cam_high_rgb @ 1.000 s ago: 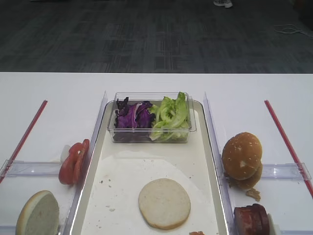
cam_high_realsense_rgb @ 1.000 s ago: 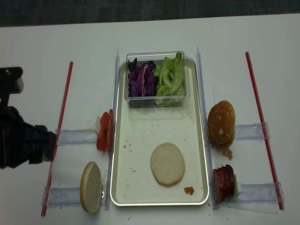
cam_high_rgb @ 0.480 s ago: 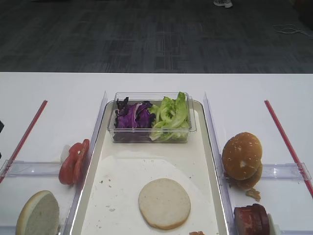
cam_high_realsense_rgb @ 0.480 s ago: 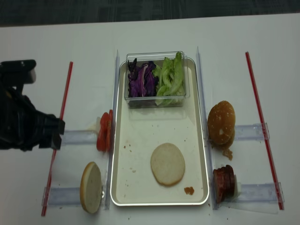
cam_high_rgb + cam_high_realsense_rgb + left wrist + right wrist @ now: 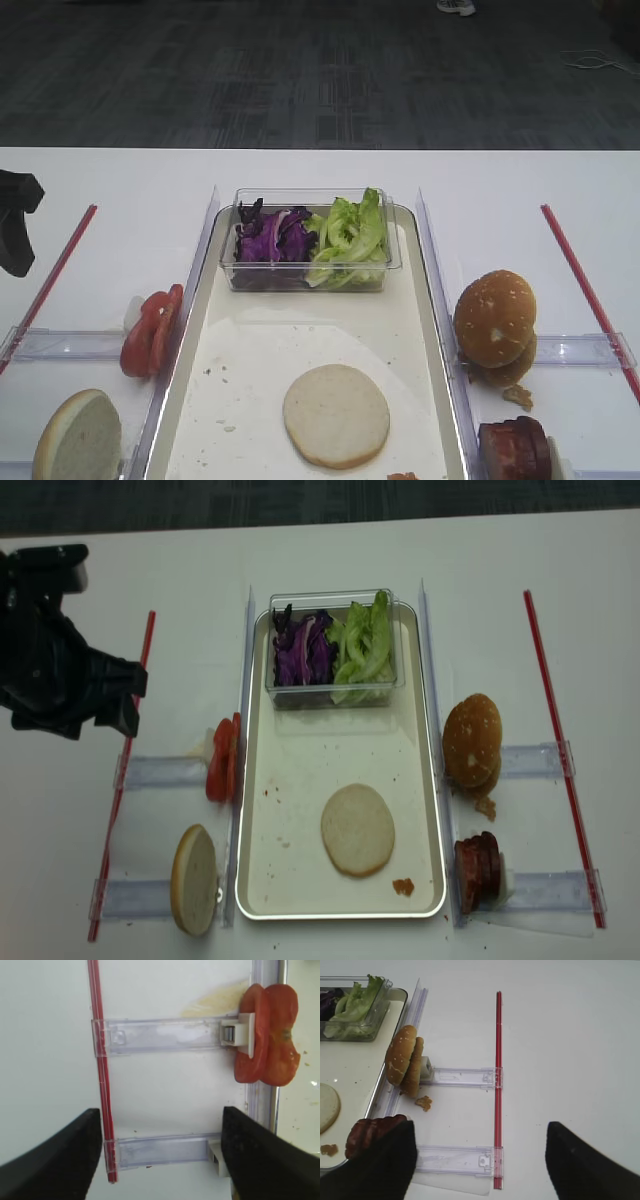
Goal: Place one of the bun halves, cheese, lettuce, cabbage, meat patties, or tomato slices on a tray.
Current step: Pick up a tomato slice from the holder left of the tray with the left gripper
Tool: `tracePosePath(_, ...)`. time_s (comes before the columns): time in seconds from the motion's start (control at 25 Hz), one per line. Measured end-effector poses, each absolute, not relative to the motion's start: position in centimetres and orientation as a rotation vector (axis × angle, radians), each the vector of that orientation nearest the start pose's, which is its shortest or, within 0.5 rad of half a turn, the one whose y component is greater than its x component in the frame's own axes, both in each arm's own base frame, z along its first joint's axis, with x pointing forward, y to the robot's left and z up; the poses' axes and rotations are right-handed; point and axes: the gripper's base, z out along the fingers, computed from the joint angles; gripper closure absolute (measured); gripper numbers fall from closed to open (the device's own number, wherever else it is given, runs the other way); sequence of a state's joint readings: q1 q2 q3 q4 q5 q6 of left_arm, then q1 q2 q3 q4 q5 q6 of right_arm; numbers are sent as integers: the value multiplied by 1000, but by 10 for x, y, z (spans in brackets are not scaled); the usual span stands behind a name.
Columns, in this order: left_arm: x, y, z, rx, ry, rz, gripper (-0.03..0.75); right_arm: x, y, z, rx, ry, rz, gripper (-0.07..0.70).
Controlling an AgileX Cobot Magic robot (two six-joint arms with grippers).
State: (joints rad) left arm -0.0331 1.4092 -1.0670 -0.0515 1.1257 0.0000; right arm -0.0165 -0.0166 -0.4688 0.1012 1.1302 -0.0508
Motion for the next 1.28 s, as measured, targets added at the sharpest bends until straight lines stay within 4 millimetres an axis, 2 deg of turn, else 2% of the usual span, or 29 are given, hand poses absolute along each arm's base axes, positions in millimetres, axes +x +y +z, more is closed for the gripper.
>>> tracePosePath(0.56,301,-14,271,23,2970,-76,253,-7,8,263,-45,2124,83,84)
tracePosePath(0.92,310,-15,266,-8,2997,-79,256,-7,8,263,-45,2124,83,85)
tracePosePath(1.04,310,-24,266,12,2997,-84,260,-7,8,263,-45,2124,83,85)
tracePosePath(1.28,306,-63,267,95,2983,-108,263,-7,8,263,-45,2124,83,85)
